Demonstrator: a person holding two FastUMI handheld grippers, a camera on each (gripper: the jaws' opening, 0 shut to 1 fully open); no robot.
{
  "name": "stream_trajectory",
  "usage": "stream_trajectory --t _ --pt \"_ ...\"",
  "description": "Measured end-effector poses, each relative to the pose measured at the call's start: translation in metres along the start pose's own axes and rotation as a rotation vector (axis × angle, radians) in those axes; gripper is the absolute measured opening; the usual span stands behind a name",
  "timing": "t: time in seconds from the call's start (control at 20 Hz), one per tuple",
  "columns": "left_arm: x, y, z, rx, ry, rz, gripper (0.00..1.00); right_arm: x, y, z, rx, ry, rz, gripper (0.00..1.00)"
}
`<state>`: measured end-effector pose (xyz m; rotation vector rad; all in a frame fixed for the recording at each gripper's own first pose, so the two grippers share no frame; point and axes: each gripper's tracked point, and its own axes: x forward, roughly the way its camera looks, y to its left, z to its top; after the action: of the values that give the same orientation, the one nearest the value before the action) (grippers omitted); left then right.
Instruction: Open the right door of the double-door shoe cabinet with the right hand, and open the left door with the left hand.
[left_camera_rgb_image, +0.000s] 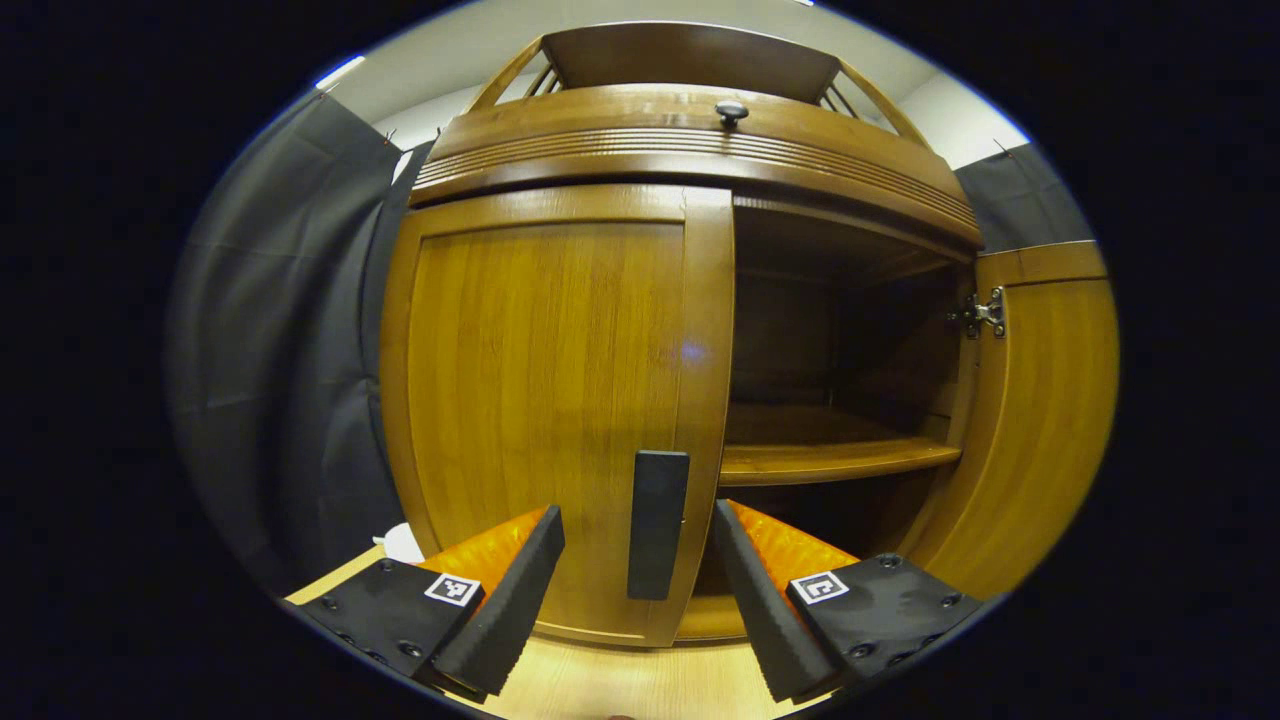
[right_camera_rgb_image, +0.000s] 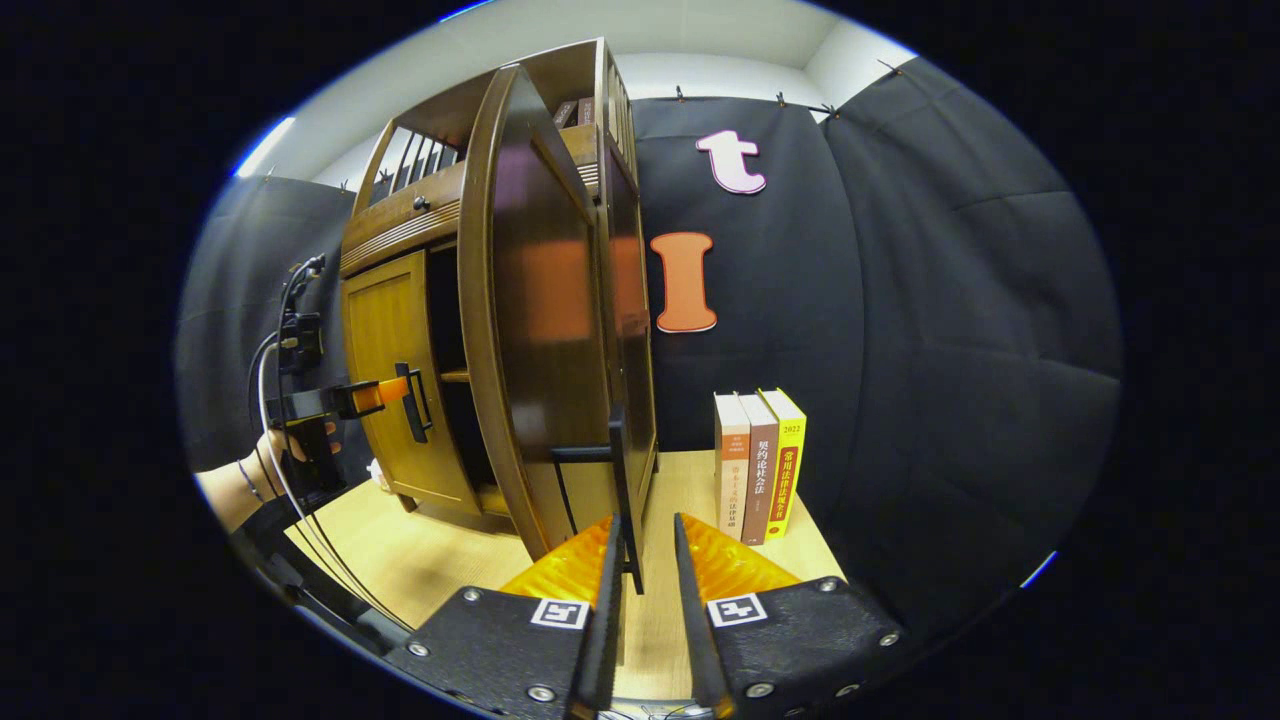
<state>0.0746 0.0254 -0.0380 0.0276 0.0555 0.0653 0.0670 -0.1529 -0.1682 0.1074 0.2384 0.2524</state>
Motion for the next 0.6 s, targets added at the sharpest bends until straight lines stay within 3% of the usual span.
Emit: stream_trajectory --t 0.25,0.4,0.45,0.55,0.6 --pt "0.004 0.004 -0.008 -0.002 0.018 0.024 0.94 -0.007 -0.031 0.006 0.008 -0.031 -0.089 0.68" --pt "0.004 0.001 -0.010 0.006 0.029 0.004 0.94 -0.009 -0.042 0.005 0.019 -0.022 -0.121 0.75" --pt "0.004 0.001 -0.010 0.013 0.033 -0.001 0.97 -0.010 -0.044 0.006 0.026 -0.023 -0.125 0.90" --pt "0.004 -0.001 -0.011 0.017 0.025 -0.031 0.91 -0.012 -0.050 0.007 0.040 -0.027 -0.140 0.99" --pt "0.006 -0.002 -0.010 0.022 0.023 -0.042 0.89 -0.014 -0.051 0.008 0.048 -0.031 -0.148 0.93"
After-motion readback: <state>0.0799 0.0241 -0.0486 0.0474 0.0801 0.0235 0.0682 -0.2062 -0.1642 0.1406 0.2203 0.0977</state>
